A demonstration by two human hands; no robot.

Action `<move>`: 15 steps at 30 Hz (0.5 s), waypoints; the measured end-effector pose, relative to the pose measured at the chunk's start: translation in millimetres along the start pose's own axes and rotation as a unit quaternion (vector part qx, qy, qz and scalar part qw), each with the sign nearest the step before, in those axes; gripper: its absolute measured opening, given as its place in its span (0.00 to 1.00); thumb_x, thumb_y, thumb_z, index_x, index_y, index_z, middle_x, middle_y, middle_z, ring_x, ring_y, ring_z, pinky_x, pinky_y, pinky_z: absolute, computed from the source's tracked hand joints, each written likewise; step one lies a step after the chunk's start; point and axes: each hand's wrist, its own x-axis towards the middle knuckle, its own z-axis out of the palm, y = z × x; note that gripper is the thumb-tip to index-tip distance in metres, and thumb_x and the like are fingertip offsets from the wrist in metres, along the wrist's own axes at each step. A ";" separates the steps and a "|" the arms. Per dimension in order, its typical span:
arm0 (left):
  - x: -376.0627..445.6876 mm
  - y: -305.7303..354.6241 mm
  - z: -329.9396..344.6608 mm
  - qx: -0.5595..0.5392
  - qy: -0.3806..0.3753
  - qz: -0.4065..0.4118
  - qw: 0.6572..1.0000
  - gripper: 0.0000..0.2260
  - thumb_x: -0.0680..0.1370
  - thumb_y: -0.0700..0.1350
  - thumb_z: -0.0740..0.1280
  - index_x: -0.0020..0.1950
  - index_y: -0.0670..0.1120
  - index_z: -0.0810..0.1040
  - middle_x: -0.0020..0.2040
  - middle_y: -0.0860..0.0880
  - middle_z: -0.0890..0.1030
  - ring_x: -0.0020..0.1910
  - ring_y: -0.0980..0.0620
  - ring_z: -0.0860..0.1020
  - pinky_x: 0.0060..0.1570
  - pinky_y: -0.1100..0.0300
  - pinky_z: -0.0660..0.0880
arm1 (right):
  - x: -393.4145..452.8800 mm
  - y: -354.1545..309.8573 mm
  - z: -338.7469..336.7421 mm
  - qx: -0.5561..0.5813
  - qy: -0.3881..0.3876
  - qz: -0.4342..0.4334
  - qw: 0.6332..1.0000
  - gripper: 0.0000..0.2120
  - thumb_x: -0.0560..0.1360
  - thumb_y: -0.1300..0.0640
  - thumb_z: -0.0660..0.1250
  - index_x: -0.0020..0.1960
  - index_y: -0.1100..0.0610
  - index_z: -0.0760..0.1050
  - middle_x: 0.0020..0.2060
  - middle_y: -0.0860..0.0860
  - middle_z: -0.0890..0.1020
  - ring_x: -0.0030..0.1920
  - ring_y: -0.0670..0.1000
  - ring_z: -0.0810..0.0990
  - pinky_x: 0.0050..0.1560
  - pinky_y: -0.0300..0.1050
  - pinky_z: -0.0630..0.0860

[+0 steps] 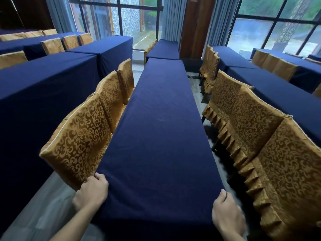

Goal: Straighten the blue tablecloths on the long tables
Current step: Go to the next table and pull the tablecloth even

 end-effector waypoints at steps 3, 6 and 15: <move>2.3 -1.7 -1.7 -0.012 -0.008 -0.024 1.000 0.30 0.79 0.55 0.45 0.64 0.37 0.78 0.62 0.36 0.79 0.60 0.34 0.77 0.59 0.46 0.70 | 5.1 -1.6 0.8 -0.046 -0.007 -0.002 0.999 0.28 0.82 0.42 0.42 0.65 0.55 0.73 0.57 0.59 0.80 0.56 0.63 0.78 0.55 0.55 0.70; 2.9 -0.6 -2.2 -0.018 -0.007 -0.031 0.999 0.33 0.79 0.58 0.44 0.63 0.37 0.78 0.61 0.36 0.80 0.59 0.35 0.78 0.58 0.46 0.70 | 11.7 -2.8 2.2 -0.075 -0.010 -0.003 0.997 0.28 0.82 0.43 0.42 0.63 0.59 0.72 0.57 0.60 0.80 0.56 0.63 0.78 0.54 0.55 0.70; 8.1 2.5 1.0 0.005 0.017 -0.005 1.000 0.39 0.78 0.68 0.43 0.62 0.41 0.79 0.57 0.38 0.81 0.56 0.35 0.78 0.53 0.44 0.70 | 18.5 4.4 10.7 -0.090 -0.010 -0.027 0.995 0.30 0.81 0.41 0.42 0.63 0.61 0.72 0.56 0.60 0.80 0.55 0.64 0.78 0.49 0.54 0.67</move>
